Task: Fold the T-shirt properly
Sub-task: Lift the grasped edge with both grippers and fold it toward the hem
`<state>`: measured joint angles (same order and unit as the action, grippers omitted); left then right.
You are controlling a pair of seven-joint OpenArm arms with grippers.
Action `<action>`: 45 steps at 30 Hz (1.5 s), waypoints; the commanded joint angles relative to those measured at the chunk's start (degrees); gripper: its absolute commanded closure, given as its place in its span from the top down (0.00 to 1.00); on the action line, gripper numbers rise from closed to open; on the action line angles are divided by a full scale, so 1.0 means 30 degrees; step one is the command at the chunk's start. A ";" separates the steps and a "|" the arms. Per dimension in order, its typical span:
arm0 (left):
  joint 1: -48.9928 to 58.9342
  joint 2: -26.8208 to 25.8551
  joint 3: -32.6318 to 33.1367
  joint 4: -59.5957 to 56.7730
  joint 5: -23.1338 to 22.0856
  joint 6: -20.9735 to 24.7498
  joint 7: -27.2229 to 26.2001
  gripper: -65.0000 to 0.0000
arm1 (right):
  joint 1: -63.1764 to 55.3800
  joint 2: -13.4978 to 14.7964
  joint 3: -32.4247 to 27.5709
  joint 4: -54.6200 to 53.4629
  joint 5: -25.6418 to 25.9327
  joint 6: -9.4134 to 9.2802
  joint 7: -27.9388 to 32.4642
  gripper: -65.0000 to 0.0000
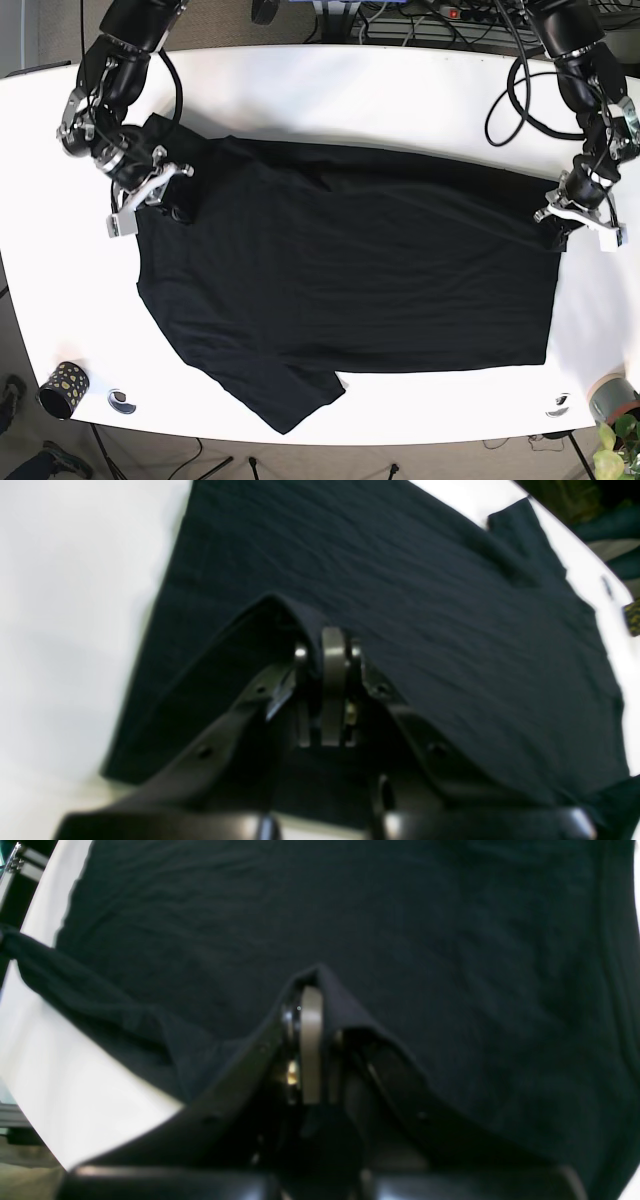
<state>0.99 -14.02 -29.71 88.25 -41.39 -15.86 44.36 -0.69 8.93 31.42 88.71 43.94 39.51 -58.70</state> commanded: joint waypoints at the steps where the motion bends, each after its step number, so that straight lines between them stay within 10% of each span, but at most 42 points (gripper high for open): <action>1: -0.0756 -0.0352 -0.0044 -0.0185 0.0594 -0.0150 -0.0383 0.00 | 0.0889 0.0526 0.0032 -0.0572 0.0546 0.0165 0.0474 0.00; 12: -0.2866 -0.0791 -0.0073 -0.2764 0.2616 -0.0150 -0.0413 0.00 | 0.3995 0.1639 -0.1638 -0.4235 0.0253 0.0165 0.0650 0.00; 31: -0.3189 -0.1612 0.1187 -0.5489 0.2645 -0.0179 -0.1966 0.00 | 0.7951 0.1141 -0.1667 -0.7371 -0.6399 0.0165 0.1529 0.07; 38: -0.3980 -0.1612 0.1216 -0.5870 0.2674 -0.0179 -0.1907 0.66 | 0.7951 0.1229 -0.1667 -0.7312 -0.7483 0.0165 0.2467 0.76; 41: -0.4185 -0.1729 0.1568 -0.6046 0.2674 -0.0179 -0.2054 0.91 | 0.7775 0.1463 -0.1667 -0.6638 -0.7512 0.0165 0.2467 0.87; 45: -0.4244 -0.2755 0.3121 -0.5811 0.2645 -0.0179 -0.1966 0.87 | 0.6486 0.1756 -0.1667 -0.4675 -0.7454 0.0165 0.2467 0.84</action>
<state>-10.37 -19.57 -21.89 69.38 -32.84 -16.08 39.79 18.76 12.91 26.24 70.67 20.73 39.64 -52.51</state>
